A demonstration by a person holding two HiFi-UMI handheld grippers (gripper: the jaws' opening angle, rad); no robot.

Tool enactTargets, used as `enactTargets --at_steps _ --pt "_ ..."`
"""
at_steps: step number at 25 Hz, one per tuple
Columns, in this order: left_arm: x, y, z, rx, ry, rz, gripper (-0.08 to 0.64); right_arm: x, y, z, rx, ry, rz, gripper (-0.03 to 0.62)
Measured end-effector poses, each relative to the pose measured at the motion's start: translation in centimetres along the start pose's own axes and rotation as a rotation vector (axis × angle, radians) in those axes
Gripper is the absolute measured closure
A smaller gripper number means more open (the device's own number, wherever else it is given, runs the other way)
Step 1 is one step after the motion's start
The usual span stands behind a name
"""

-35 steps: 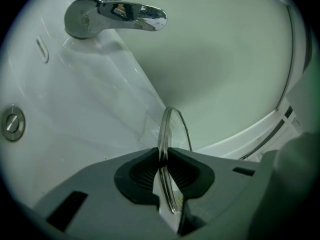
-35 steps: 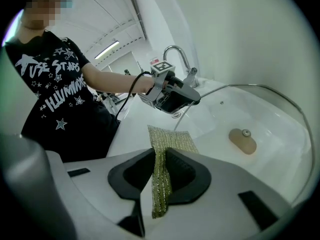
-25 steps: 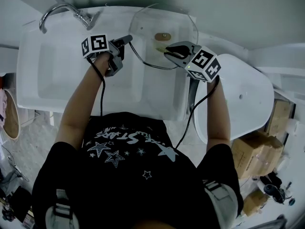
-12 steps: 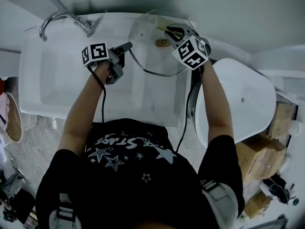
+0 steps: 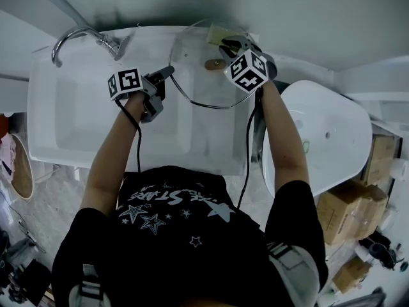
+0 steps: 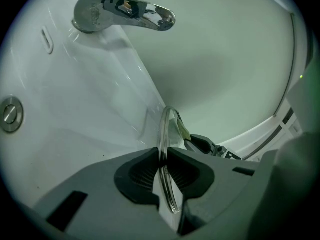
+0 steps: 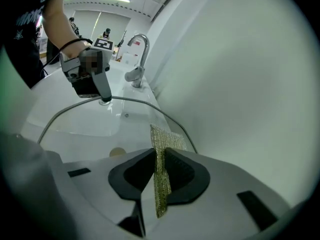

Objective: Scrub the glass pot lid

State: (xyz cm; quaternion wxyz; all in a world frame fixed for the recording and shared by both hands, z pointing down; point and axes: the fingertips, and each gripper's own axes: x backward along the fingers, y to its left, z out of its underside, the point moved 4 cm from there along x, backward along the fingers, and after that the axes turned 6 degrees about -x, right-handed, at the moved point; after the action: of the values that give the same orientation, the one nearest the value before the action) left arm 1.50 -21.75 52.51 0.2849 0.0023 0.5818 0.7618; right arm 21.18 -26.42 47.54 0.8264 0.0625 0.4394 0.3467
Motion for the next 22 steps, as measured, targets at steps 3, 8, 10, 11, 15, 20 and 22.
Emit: enactTargets --at_steps 3,8,10,11,15,20,22 --pt "0.1 0.1 0.0 0.001 -0.004 0.002 0.499 0.0 0.1 0.6 -0.021 0.027 0.015 0.528" --pt "0.0 0.0 0.0 0.008 -0.005 -0.002 0.499 0.5 0.3 1.2 -0.083 0.056 0.023 0.528" --pt "0.0 0.0 0.0 0.010 -0.006 -0.004 0.499 0.7 0.5 1.6 -0.107 0.070 0.023 0.527" --pt "0.0 0.0 0.0 0.010 -0.006 -0.004 0.499 0.8 0.6 1.8 -0.121 0.077 0.024 0.526" --pt "0.1 0.1 0.0 0.010 -0.007 -0.004 0.499 1.5 1.3 2.7 -0.186 0.100 0.031 0.526" --pt "0.1 0.0 0.1 0.019 -0.009 -0.003 0.499 3.0 2.5 4.2 -0.288 0.127 0.059 0.525" --pt "0.1 -0.1 0.1 0.018 -0.010 -0.005 0.499 3.6 3.0 4.7 -0.326 0.128 0.065 0.525"
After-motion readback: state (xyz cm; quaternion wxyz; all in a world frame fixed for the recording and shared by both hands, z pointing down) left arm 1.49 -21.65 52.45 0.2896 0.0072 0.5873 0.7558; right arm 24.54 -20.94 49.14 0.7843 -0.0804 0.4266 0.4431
